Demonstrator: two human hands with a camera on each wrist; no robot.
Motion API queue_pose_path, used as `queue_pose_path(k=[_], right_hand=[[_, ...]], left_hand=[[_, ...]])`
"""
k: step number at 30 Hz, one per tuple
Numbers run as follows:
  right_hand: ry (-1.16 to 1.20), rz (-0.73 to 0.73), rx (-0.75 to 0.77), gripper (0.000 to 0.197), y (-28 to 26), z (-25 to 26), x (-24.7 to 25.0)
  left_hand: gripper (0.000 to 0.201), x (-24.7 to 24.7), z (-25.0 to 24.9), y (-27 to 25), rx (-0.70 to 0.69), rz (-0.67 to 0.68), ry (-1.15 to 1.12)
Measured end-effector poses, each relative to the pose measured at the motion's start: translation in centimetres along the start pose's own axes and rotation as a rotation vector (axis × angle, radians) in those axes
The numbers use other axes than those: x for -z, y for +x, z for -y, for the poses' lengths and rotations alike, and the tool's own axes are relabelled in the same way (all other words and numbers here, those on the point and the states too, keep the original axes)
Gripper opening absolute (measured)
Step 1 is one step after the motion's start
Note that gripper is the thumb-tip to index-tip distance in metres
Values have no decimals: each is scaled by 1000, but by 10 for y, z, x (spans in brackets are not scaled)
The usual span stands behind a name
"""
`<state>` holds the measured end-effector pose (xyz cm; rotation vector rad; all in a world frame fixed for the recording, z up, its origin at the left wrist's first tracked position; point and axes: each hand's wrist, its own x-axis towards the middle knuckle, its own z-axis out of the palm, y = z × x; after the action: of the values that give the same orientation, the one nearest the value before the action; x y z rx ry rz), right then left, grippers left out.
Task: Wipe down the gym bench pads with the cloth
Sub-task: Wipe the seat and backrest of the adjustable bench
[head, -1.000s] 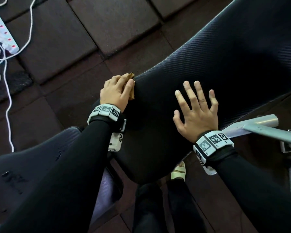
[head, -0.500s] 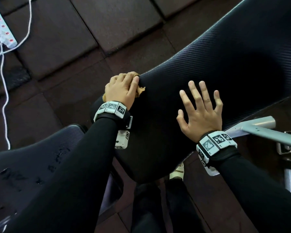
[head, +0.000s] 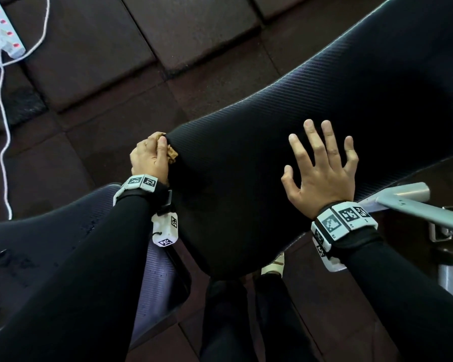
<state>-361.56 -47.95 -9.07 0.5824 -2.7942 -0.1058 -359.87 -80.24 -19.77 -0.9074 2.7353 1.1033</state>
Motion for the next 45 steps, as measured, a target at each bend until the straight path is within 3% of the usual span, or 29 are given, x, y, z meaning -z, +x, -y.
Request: queue_pose_path(k=[5, 9, 14, 20, 26, 31, 37, 41, 45], right_hand=[[-1, -10, -3, 52, -1, 0, -1], [0, -17, -1, 52, -1, 0, -2], [-8, -22, -9, 52, -1, -1, -2], [-4, -24, -5, 53, -1, 0, -2], [11, -24, -10, 52, -2, 0, 0], [28, -29, -1, 51, -2, 0, -1], [65, -46, 0, 50, -3, -2, 1], [129, 3, 4, 52, -4, -5, 7], [203, 58, 13, 56, -9, -10, 18]], left_hand=[[43, -4, 31, -10, 384, 88, -170], [45, -8, 34, -11, 430, 50, -252], [47, -17, 40, -34, 523, 2, -508], [47, -39, 41, -94, 635, -32, -659], [45, -69, 40, -194, 821, 36, -698], [44, -81, 32, -237, 784, -17, -714], [41, -70, 27, -239, 794, -27, -500], [37, -64, 10, -254, 764, -159, -424], [48, -57, -31, -263, 577, -346, -432]])
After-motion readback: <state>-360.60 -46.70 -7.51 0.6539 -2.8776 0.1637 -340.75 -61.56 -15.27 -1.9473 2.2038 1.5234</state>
